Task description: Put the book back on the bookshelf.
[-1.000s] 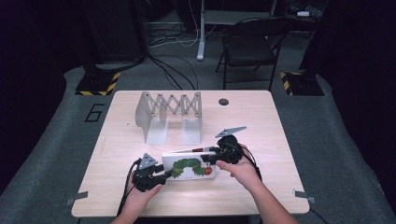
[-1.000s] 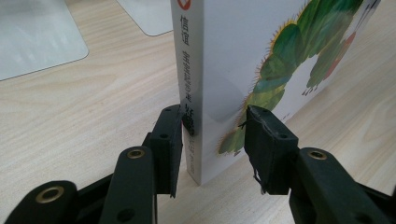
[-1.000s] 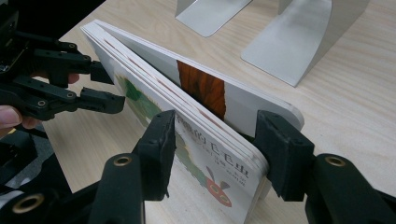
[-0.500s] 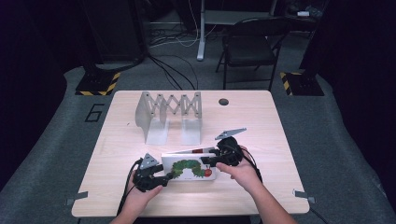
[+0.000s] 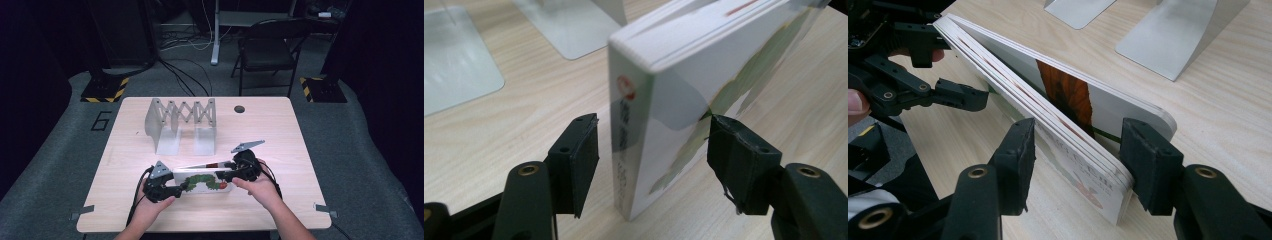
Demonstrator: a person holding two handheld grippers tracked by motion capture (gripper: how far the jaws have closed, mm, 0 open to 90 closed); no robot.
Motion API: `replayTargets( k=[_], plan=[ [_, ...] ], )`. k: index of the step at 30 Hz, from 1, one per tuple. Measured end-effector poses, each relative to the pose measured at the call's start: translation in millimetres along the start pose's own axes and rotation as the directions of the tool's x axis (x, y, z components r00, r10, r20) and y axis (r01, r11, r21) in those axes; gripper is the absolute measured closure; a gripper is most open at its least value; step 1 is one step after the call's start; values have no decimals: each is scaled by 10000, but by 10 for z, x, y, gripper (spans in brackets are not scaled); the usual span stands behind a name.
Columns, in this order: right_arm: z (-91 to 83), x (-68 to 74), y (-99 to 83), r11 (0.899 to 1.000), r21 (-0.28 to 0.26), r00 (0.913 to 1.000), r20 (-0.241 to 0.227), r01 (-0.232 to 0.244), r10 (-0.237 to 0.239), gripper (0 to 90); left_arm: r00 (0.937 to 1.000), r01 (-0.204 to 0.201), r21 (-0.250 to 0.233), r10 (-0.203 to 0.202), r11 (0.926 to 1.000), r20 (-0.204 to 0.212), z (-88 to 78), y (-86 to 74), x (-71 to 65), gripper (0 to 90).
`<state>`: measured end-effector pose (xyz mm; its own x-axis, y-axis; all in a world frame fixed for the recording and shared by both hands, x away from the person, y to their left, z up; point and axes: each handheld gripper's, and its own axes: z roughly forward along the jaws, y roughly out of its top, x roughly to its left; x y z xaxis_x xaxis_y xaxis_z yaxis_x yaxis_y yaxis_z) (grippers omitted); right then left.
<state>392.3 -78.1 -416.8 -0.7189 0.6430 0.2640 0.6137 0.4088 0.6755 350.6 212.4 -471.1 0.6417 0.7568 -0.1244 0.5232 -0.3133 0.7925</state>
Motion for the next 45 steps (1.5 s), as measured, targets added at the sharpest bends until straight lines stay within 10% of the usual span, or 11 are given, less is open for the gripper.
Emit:
replayTargets(
  k=[45],
  plan=[
    [45, -189, -168, 9980, 372, 9972, 561, -516, 494, 439, 9956, -805, -338, 820, 9962, 447, -37, 94, -55, 459]
  ],
)
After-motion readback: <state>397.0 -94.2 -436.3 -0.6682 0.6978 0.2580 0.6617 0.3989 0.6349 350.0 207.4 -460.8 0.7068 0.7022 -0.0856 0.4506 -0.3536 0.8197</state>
